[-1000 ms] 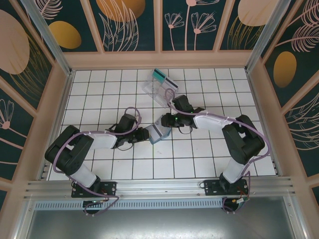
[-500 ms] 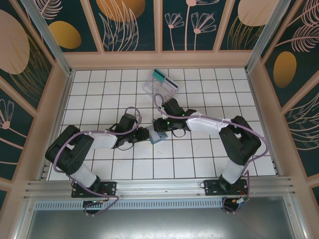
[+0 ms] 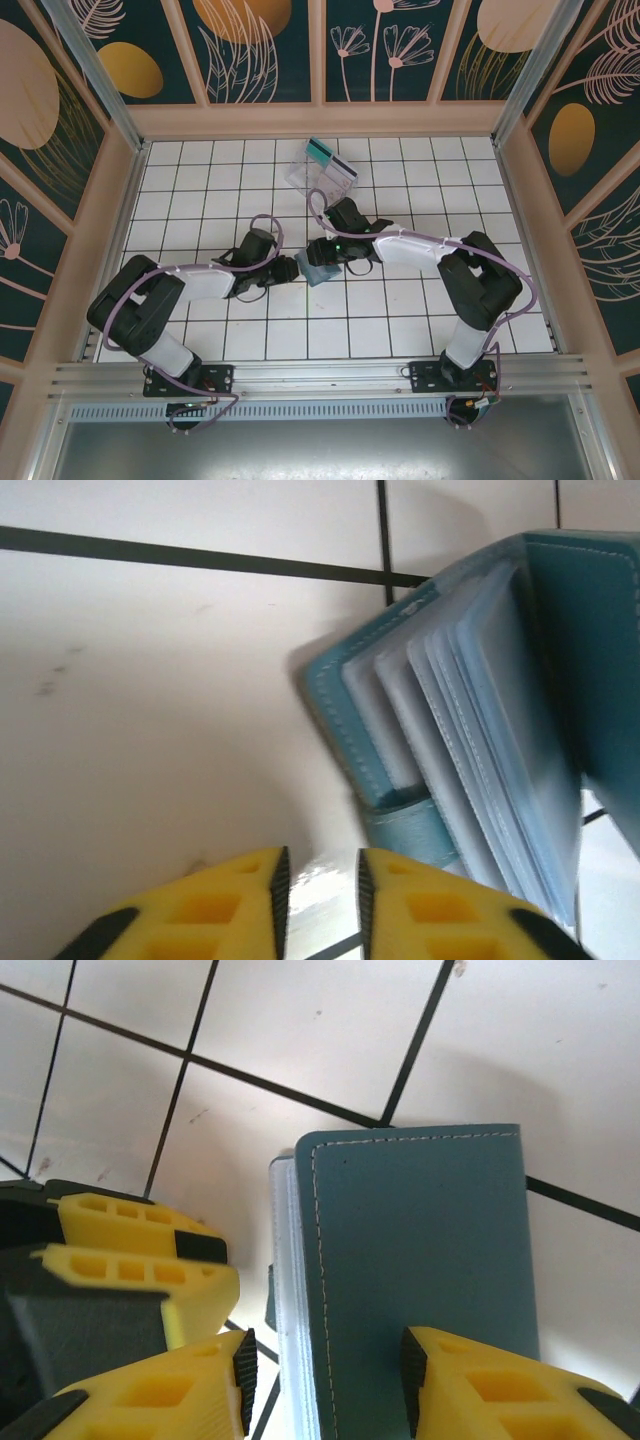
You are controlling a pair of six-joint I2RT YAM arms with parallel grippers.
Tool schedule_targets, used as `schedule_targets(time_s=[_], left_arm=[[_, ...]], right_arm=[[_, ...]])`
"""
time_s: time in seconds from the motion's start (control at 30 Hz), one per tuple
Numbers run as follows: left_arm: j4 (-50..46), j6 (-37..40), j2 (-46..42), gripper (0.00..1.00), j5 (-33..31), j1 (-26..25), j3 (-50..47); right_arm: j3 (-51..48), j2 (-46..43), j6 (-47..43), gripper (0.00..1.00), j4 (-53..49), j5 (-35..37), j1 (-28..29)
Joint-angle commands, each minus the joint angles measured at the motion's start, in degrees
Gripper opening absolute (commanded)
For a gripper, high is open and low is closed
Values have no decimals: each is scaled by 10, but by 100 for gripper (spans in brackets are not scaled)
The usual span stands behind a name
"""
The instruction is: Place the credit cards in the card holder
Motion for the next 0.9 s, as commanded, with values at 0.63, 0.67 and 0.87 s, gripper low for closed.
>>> schedule_targets(time_s=[0.63, 0.67, 0.87], left_arm=[[-121, 99, 36, 43, 13, 52, 247], [-121, 103, 47, 44, 24, 52, 268], [-107, 100, 120, 36, 117, 51, 340]], right_arm=[[-136, -109, 68, 56, 116, -166, -62], [-139, -104, 63, 55, 106, -162, -61], [-156, -62, 70, 49, 144, -177, -52]])
